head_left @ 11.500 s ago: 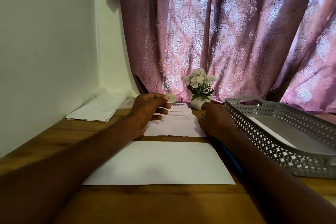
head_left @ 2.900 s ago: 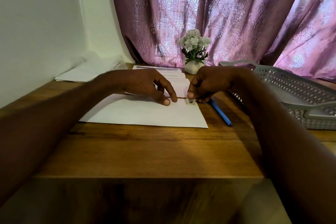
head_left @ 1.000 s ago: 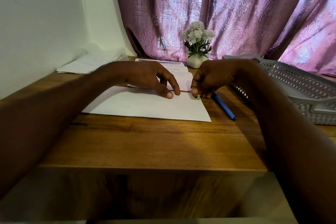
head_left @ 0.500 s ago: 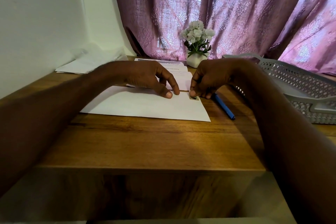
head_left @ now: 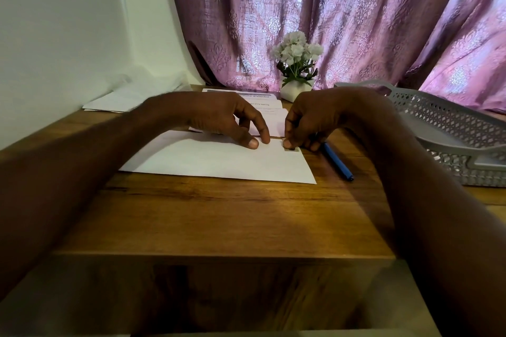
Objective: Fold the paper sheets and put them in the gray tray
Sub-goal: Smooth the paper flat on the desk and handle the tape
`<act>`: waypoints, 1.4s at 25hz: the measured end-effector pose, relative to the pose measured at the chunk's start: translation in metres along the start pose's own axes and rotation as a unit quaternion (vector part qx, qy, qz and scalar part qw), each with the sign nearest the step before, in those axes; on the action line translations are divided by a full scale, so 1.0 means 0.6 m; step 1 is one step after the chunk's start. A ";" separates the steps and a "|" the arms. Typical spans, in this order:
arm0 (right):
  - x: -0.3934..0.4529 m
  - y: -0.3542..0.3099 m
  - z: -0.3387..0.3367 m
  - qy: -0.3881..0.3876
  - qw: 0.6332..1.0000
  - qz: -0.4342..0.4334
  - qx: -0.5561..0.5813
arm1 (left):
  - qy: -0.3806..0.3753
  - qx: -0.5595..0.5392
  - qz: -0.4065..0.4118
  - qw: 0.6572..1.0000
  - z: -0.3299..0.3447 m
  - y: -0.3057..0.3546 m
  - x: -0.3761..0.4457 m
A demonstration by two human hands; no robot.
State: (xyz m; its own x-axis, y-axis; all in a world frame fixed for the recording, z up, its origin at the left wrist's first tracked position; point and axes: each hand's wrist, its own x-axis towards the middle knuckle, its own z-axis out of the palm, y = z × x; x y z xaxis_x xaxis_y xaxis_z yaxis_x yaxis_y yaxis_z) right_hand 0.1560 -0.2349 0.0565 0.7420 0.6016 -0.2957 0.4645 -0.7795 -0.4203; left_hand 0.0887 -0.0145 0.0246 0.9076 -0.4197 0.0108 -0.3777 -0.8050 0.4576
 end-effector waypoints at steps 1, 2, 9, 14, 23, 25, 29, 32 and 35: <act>0.000 -0.001 0.000 -0.002 1.000 0.006 -0.005 | -0.001 0.010 0.000 1.000 -0.001 0.003 0.000; 0.000 -0.003 0.000 -0.004 1.000 0.011 -0.010 | -0.003 0.020 0.003 1.000 -0.002 0.007 0.001; -0.001 -0.003 0.004 0.004 1.000 0.022 -0.006 | -0.013 0.039 0.045 0.998 0.004 0.030 0.006; 0.007 0.001 0.006 0.029 0.999 0.031 -0.016 | -0.003 0.048 0.022 0.999 0.004 0.033 0.005; 0.023 0.003 0.010 0.064 0.996 0.064 0.003 | -0.011 0.033 0.025 0.999 0.008 0.039 0.003; 0.023 0.004 0.010 0.073 0.995 0.067 0.005 | -0.010 0.036 0.022 0.999 0.010 0.039 0.003; 0.020 0.003 0.010 0.076 0.995 0.063 0.007 | -0.008 0.055 0.015 0.998 0.010 0.038 0.003; 0.017 0.002 0.009 0.073 0.996 0.056 0.005 | -0.015 0.066 0.005 0.998 0.009 0.040 0.005; 0.013 0.002 0.007 0.064 0.997 0.052 0.000 | -0.019 0.082 -0.006 0.996 0.008 0.044 0.005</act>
State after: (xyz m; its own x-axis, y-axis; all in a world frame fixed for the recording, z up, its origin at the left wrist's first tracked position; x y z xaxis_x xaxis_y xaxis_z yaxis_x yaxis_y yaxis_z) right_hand 0.1603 -0.2300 0.0500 0.8415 0.4907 -0.2260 0.3824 -0.8365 -0.3924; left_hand 0.0807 -0.0391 0.0326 0.9057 -0.4230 -0.0295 -0.3947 -0.8664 0.3060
